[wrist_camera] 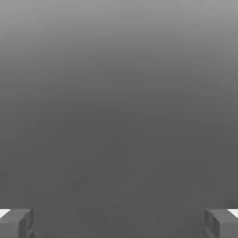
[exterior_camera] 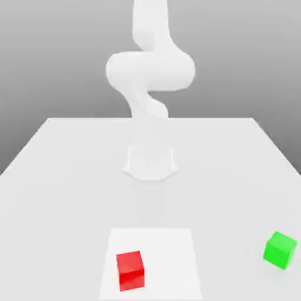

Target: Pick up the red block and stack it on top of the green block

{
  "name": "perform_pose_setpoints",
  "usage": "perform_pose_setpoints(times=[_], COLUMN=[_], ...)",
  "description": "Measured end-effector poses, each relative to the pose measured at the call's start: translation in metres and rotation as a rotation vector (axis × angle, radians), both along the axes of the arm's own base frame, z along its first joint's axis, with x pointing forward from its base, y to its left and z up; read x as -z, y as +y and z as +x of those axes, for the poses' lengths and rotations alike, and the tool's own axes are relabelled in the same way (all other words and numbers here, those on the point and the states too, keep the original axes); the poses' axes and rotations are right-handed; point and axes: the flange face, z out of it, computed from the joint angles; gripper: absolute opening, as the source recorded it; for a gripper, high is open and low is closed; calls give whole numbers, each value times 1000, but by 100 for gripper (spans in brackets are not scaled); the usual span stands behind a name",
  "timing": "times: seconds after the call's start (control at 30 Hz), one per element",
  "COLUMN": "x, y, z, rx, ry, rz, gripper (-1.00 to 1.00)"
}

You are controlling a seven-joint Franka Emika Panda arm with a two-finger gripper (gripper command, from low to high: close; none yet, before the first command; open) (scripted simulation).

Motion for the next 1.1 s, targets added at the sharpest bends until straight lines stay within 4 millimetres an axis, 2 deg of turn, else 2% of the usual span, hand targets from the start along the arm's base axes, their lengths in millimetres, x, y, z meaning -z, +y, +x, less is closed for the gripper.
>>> perform_pose_setpoints(times=[0.1, 0.2, 0.4, 0.57, 0.77, 0.93, 0.97, 1.1], x=[55, 111, 229, 330, 445, 511, 520, 520], y=[-5, -10, -19, -27, -36, -37, -37, -37], z=[37, 65, 98, 101, 78, 74, 73, 73], rx=[-24, -48, -97, -141, -195, -205, -205, -205], ry=[95, 186, 366, 516, 694, 720, 720, 721], rz=[-16, -30, -53, -67, -79, -81, -81, -81], gripper=[0, 0, 0, 0, 0, 0, -100, -100])
